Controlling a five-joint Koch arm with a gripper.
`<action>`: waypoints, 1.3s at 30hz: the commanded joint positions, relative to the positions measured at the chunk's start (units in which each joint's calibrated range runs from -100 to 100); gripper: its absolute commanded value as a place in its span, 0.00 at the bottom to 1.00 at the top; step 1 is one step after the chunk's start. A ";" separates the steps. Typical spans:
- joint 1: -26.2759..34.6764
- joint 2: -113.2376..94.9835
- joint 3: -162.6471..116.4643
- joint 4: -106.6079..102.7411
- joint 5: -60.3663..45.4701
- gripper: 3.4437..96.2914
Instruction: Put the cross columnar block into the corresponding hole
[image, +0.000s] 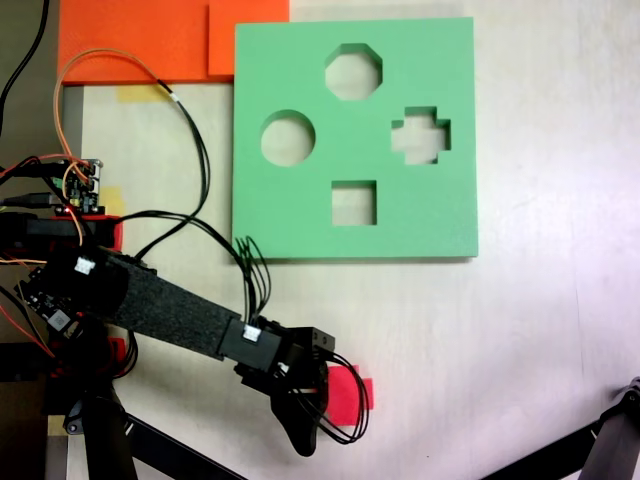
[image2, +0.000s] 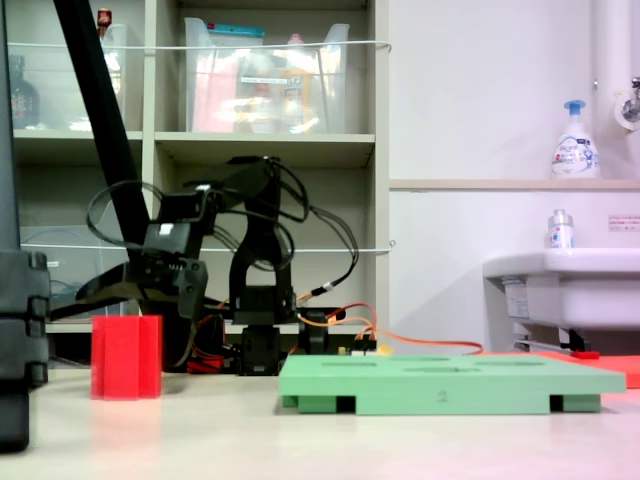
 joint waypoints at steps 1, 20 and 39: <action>-0.39 1.66 5.76 2.90 -1.32 0.97; -0.29 12.42 13.14 2.90 -3.91 0.97; -0.24 19.96 12.84 2.52 -3.03 0.97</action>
